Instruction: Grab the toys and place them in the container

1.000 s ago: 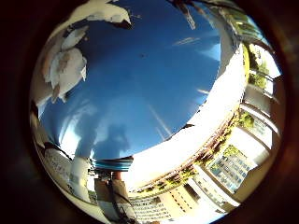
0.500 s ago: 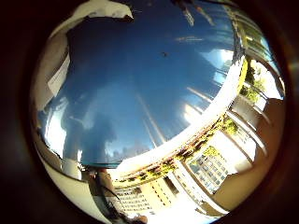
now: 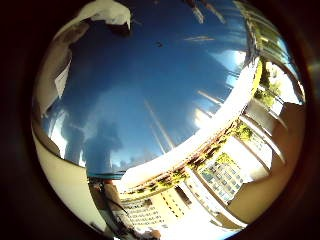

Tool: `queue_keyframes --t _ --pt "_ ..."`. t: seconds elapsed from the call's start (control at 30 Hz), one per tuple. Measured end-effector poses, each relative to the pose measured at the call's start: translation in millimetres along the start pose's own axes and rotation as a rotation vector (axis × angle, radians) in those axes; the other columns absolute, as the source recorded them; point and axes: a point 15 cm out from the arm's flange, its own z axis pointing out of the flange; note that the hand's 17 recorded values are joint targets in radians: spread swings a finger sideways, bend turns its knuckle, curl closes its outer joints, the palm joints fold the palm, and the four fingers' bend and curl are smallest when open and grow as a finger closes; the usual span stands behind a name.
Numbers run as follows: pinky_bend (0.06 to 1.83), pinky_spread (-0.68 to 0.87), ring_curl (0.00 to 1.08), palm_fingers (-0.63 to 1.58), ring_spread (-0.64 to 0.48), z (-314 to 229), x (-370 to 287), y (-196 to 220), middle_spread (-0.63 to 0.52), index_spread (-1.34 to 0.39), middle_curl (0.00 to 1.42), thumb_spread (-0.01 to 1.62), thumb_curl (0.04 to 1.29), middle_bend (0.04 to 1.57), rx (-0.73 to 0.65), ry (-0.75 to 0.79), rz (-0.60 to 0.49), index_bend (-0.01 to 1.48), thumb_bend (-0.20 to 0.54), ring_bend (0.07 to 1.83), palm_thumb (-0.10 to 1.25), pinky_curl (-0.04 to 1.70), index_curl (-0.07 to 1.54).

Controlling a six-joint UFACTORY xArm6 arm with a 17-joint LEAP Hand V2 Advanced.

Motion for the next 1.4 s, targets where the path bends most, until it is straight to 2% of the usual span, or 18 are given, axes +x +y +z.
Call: queue_keyframes --t 0.17,0.47,0.63,0.9,1.03,1.17,1.4 --pt "1.28 0.29 0.72 1.01 -0.06 -22 16 21 -0.23 -0.7 0.93 1.06 0.64 1.05 0.04 -0.03 0.021 0.39 0.041 1.35 1.01 0.74 0.25" --pt "1.39 0.22 0.78 0.9 -0.1 -90 21 93 -0.23 -0.91 1.04 1.08 0.74 1.14 0.078 -0.028 -0.019 0.55 0.0 1.41 1.01 0.87 0.32" --pt "1.43 0.2 0.81 0.86 -0.11 -144 -1 121 -0.23 -1.0 1.07 1.08 0.78 1.18 0.153 0.0 -0.056 0.6 -0.009 1.45 1.0 0.92 0.38" --pt "1.48 0.17 0.83 0.8 -0.11 -236 -59 152 -0.23 -1.11 1.1 1.09 0.84 1.23 0.263 -0.05 -0.151 0.64 -0.01 1.49 0.99 0.97 0.52" --pt "1.5 0.16 0.84 0.77 -0.11 -269 -101 154 -0.22 -1.15 1.1 1.09 0.87 1.26 0.315 -0.076 -0.231 0.63 -0.01 1.52 0.99 0.99 0.61" --pt "1.52 0.16 0.84 0.75 -0.11 -277 -142 148 -0.22 -1.19 1.1 1.09 0.89 1.29 0.328 -0.093 -0.281 0.62 -0.011 1.53 0.98 1.0 0.69" --pt "1.54 0.15 0.84 0.72 -0.12 -290 -221 113 -0.21 -1.24 1.1 1.09 0.91 1.32 0.387 -0.107 -0.328 0.57 -0.011 1.57 0.97 1.01 0.86"
